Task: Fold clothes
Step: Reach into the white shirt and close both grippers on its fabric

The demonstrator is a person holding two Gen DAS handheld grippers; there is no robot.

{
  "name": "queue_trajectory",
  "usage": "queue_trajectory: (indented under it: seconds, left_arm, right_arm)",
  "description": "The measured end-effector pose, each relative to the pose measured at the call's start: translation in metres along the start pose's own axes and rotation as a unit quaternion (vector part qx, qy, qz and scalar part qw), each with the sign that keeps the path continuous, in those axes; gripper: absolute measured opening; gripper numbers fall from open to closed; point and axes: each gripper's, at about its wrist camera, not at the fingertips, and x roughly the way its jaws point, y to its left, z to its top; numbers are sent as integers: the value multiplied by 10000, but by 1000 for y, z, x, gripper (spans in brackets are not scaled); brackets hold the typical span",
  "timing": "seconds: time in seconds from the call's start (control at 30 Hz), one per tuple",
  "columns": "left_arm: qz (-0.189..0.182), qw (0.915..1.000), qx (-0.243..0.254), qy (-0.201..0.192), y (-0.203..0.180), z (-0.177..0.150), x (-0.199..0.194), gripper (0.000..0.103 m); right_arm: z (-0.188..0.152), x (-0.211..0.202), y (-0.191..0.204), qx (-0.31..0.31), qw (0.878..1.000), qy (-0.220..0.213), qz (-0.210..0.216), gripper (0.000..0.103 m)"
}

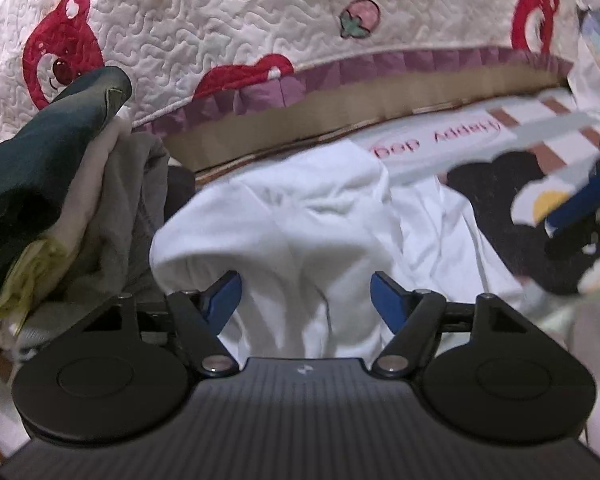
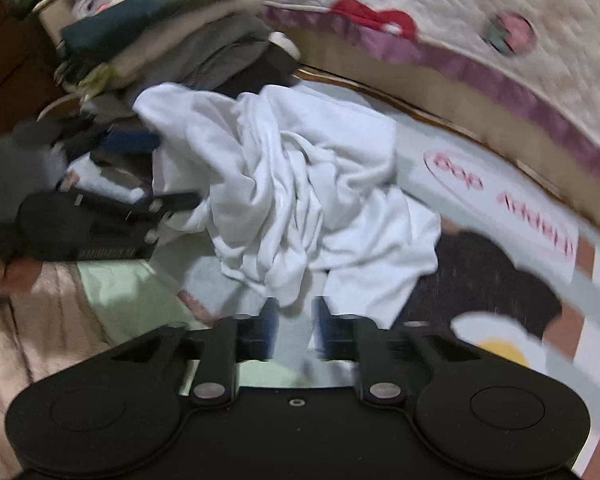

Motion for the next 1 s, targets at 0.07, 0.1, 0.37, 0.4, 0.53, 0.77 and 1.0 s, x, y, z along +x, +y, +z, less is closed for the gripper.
queue_trajectory:
  seconds: [0.07, 0.1, 0.37, 0.4, 0.53, 0.77, 1.0]
  left_arm:
    - [-23, 10000, -11, 24, 2, 9, 15, 71]
    - [27, 10000, -10, 56, 2, 14, 23, 71]
    - [-305, 9993, 228, 65, -1, 4, 66, 83]
    - [-336, 9990, 260, -140, -1, -4, 67, 85]
    - [-391, 9945, 700, -678, -2, -28, 80, 88]
    - [-1280, 9908, 100, -423, 22, -9, 96, 100]
    - [-802, 9917, 807, -603, 4, -34, 98, 100]
  right_arm:
    - [3, 15, -11, 67, 9999, -50, -79, 17]
    - [4, 25, -19, 196, 9997, -27, -119, 17]
    - [1, 86, -76, 581, 9910, 1127, -430, 41]
    - [-2, 89, -84, 700, 9898, 1183, -361, 47]
    - [-18, 99, -126, 1745, 9784, 1105, 31, 60]
    - [-42, 137, -149, 3687, 9272, 573, 316, 68]
    - [-21, 123, -76, 1426, 9874, 538, -423, 6]
